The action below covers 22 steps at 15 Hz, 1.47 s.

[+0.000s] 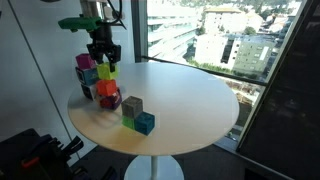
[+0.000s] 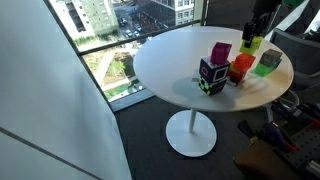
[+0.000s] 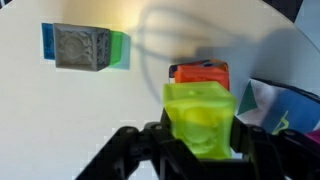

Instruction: Put the yellow block on top of the orange block

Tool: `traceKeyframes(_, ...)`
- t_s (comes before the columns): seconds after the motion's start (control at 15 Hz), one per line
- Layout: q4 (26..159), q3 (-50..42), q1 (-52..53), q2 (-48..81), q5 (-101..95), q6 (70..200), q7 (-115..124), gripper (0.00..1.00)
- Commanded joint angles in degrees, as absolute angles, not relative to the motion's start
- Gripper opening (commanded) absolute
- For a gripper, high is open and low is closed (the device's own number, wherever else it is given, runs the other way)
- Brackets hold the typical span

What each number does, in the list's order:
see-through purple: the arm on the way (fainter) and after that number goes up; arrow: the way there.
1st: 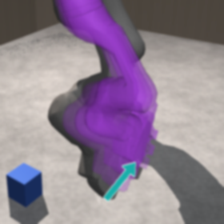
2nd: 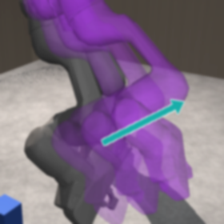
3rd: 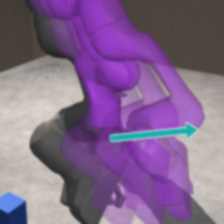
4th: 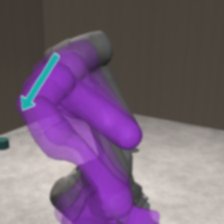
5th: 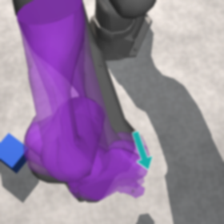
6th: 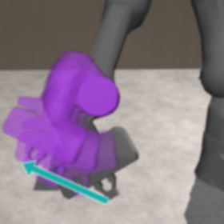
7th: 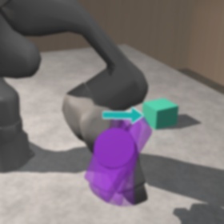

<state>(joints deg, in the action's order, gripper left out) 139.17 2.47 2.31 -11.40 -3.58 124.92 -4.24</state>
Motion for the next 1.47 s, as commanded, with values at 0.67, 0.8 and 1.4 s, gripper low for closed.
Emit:
traceKeyframes(0.67,140.0,3.2,3.0,-11.9,-0.8,125.7,-1.9,0.25)
traceKeyframes(0.8,140.2,3.2,3.0,-11.9,-1.0,125.7,-1.9,0.25)
traceKeyframes(1.4,140.9,3.2,2.9,-11.9,-1.3,125.9,-1.9,0.25)
